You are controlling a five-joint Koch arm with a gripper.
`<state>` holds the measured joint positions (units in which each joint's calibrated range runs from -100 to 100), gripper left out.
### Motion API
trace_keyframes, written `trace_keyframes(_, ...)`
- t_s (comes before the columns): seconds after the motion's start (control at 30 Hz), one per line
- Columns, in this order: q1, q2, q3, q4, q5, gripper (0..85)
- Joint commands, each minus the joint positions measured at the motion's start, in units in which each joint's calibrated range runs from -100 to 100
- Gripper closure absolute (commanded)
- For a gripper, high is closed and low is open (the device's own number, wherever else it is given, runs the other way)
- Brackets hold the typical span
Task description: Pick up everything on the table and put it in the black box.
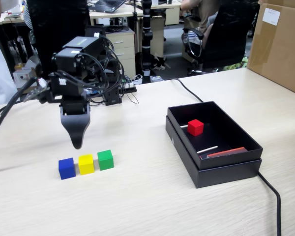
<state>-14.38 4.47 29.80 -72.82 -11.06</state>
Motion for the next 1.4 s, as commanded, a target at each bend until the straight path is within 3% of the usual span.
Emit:
trace_keyframes(0.0, -0.4, 2.8, 7.8, -0.1, -0.1, 39.1)
trace_keyframes(0.33, -2.3, 21.9, 24.0, -0.1, -2.1, 39.5)
trace_keyframes(0.6, -2.6, 27.9, 26.0, -0.1, -2.3, 42.0)
trace_keyframes(0.73, -2.4, 31.0, 28.6, -0.1, -2.4, 52.7)
trace_keyframes(0.8, -2.3, 33.7, 31.6, -0.1, -1.9, 72.0)
trace_keyframes(0.83, -2.3, 34.1, 32.1, -0.1, -1.8, 77.4)
trace_keyframes(0.9, -2.5, 33.7, 31.9, -0.1, -1.7, 78.6)
trace_keyframes(1.17, -2.1, 4.7, 19.2, -0.1, -0.8, 78.6)
trace_keyframes(1.37, 4.8, -24.9, -1.2, -0.1, 2.9, 78.6)
